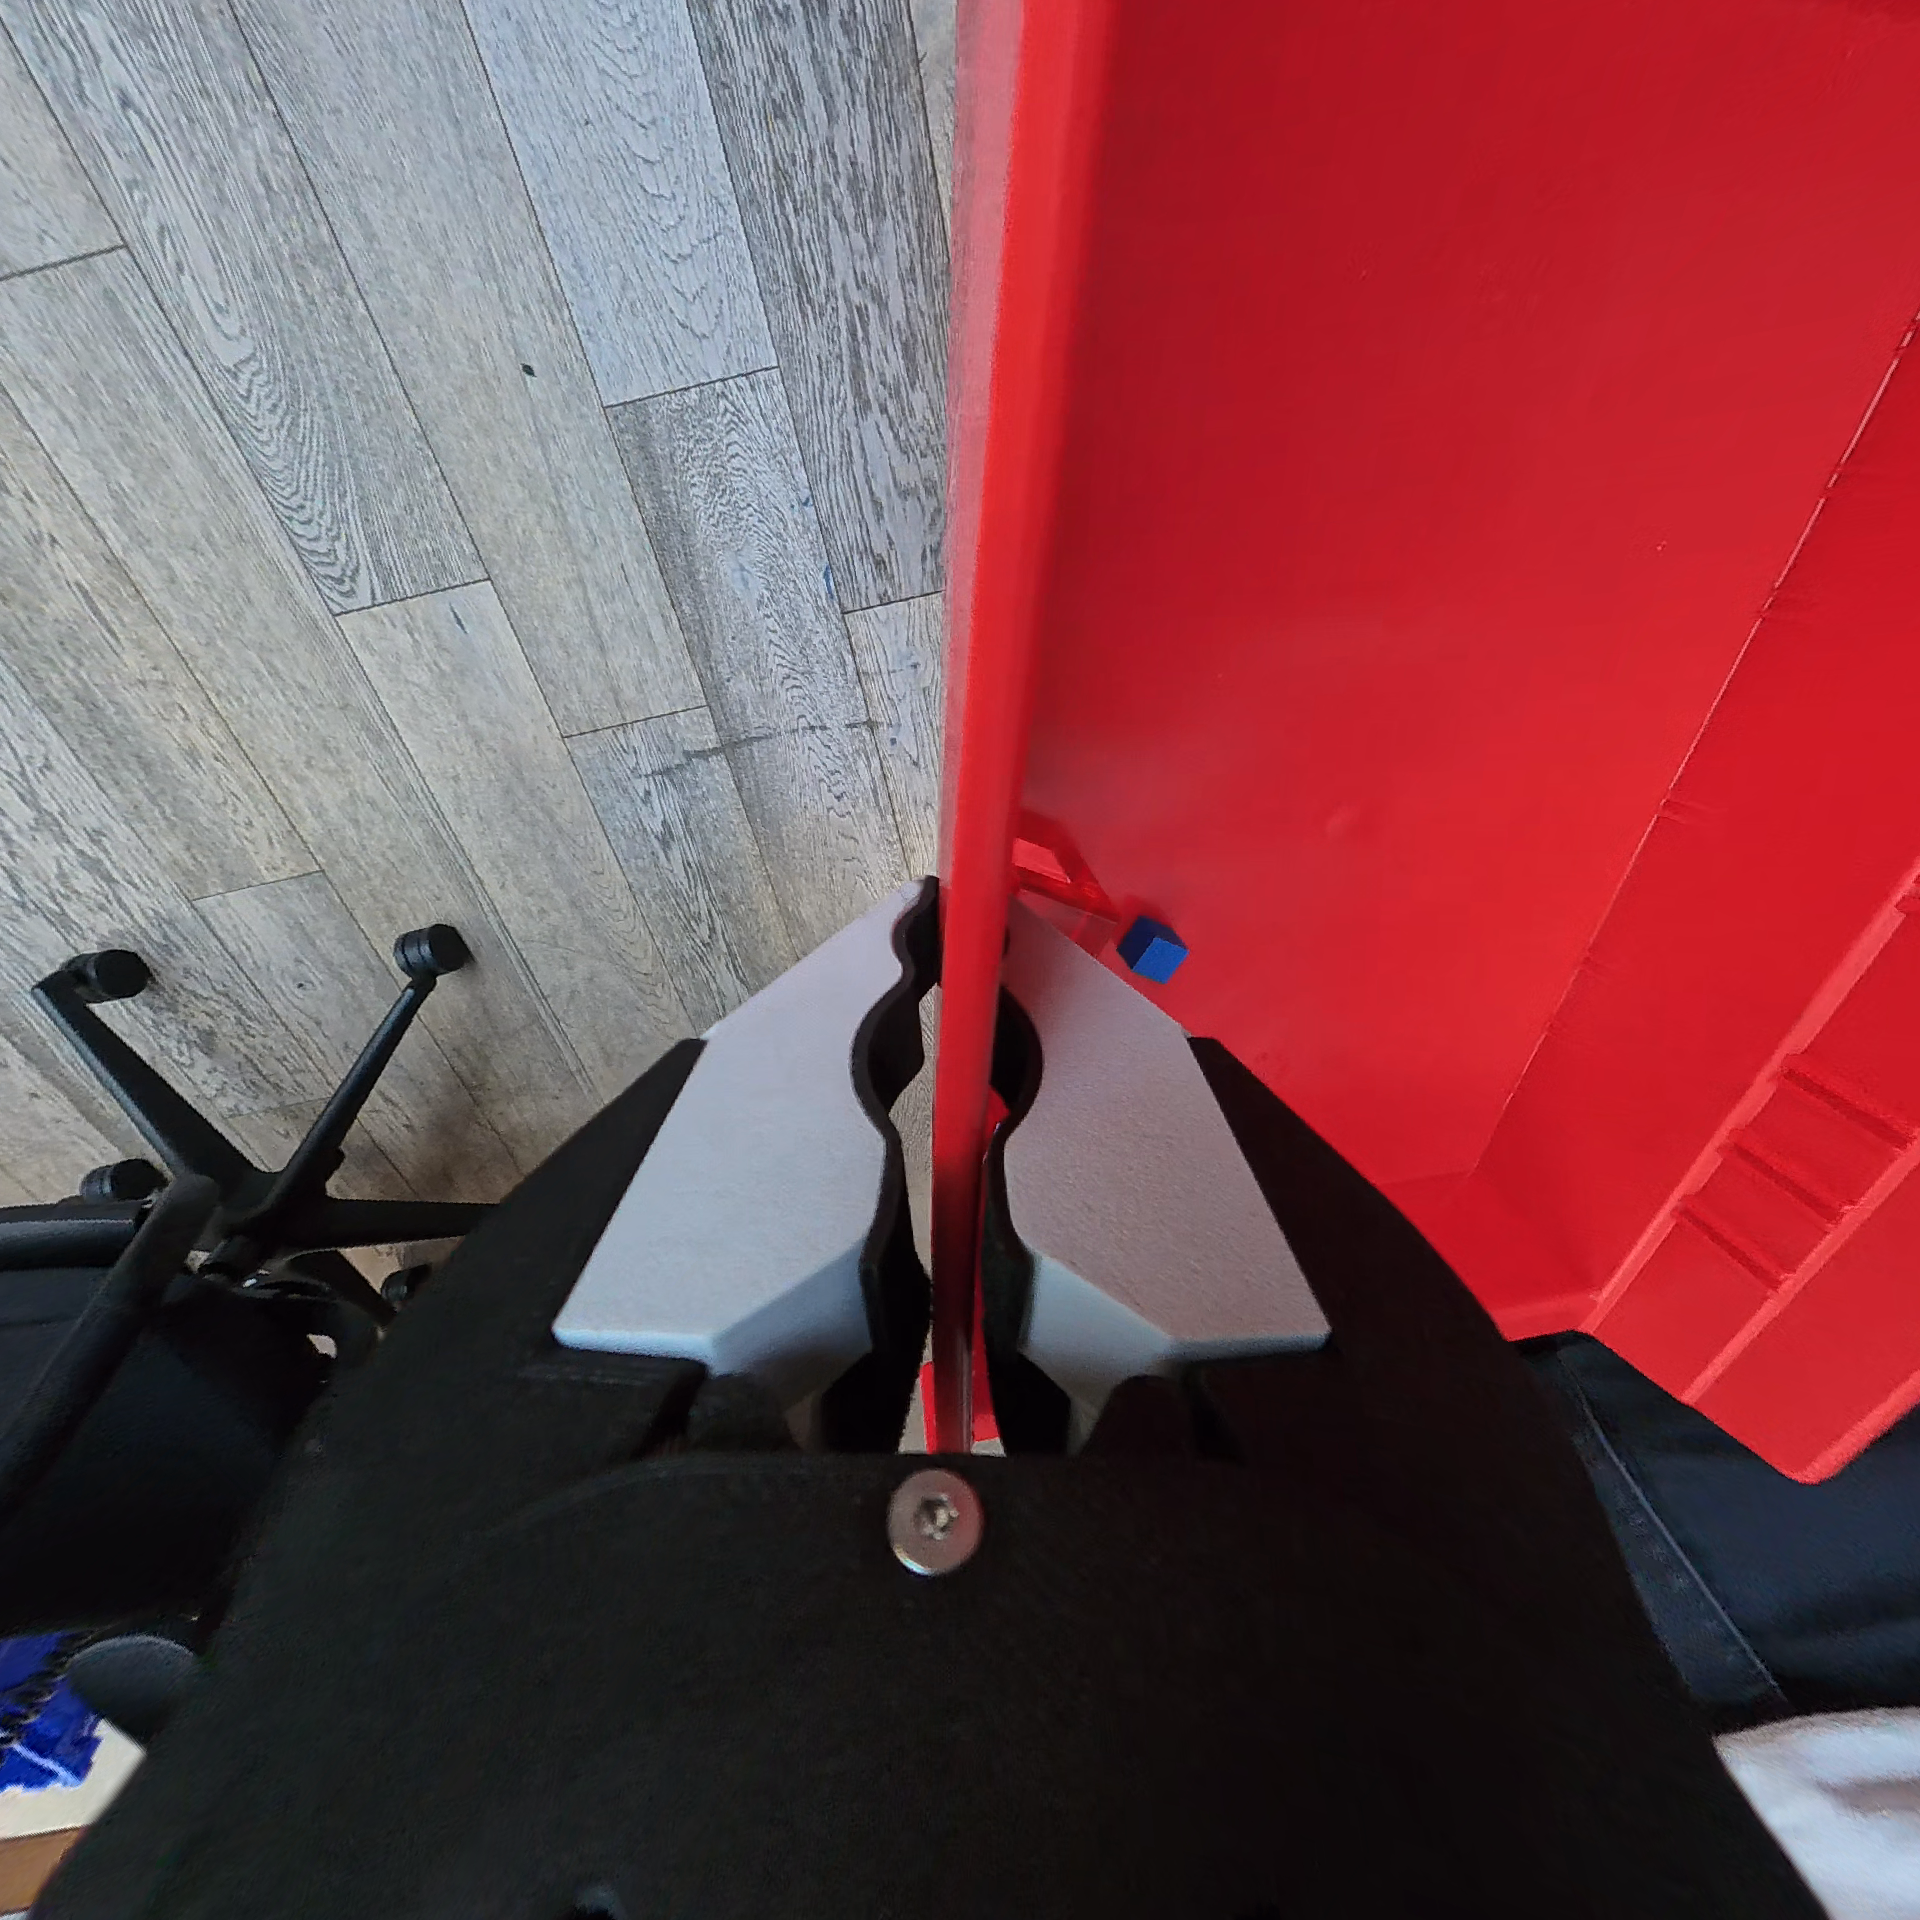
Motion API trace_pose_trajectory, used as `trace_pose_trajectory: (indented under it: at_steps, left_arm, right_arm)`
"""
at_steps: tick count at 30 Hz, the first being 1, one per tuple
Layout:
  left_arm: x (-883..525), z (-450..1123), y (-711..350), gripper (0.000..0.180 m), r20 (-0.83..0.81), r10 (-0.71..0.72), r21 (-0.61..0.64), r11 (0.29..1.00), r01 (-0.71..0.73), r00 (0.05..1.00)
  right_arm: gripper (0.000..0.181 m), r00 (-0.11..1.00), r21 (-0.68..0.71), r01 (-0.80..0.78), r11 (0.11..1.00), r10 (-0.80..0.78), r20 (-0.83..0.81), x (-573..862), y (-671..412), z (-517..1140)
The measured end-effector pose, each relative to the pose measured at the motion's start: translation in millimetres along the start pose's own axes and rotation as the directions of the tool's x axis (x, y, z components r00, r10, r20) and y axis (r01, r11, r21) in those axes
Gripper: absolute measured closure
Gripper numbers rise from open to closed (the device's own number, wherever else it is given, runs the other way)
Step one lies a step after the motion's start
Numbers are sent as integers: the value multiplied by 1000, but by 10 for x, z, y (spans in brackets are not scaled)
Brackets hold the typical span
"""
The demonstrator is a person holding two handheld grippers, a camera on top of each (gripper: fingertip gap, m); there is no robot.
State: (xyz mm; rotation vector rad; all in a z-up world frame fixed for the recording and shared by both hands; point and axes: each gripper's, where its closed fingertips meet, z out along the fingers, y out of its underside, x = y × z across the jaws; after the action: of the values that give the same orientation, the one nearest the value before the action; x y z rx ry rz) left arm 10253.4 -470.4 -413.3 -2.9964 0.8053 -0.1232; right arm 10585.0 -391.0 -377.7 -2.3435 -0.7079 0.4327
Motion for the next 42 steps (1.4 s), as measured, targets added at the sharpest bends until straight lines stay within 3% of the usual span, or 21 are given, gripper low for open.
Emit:
trace_pose_trajectory:
  at_steps: [2,4,6,7,12,17,23,31,38,42]
  left_arm:
    - [2,-38,-20,178,-4,20,8,1000,-20,1000]
    - [47,-64,-62,178,-18,43,8,999,-43,999]
    - [110,-96,-126,178,-26,67,13,998,-66,997]
    - [143,-121,-165,178,-24,80,19,997,-80,996]
    - [351,-326,-391,178,37,172,93,980,-174,984]
    - [683,-485,-601,178,122,293,159,937,-310,948]
    - [1326,-522,-716,177,150,425,158,881,-446,893]
    - [2781,-637,-801,177,213,621,147,743,-653,754]
    - [4583,-413,-402,177,65,711,90,695,-713,700]
    - [5577,-254,-168,178,-84,726,58,687,-724,682]
  right_arm:
    - [153,995,220,-22,975,-1,103,-703,-626,-451]
    - [150,984,315,-11,949,-45,170,-1358,-953,-728]
    - [102,985,280,-30,960,-18,169,-1710,-977,-757]
    - [97,982,235,-68,970,23,190,-1824,-906,-753]
    - [107,956,256,-294,921,288,59,-1745,-256,-949]
    - [109,888,278,-395,876,442,-131,-1694,772,-1277]
    - [111,802,248,-511,823,560,-206,-1836,1727,-1629]
    - [111,683,343,-618,707,699,-210,-1956,2645,-2346]
    - [111,553,370,-715,593,804,-219,-2154,4058,-3521]
    - [116,423,430,-721,543,837,-348,-2204,5027,-4542]
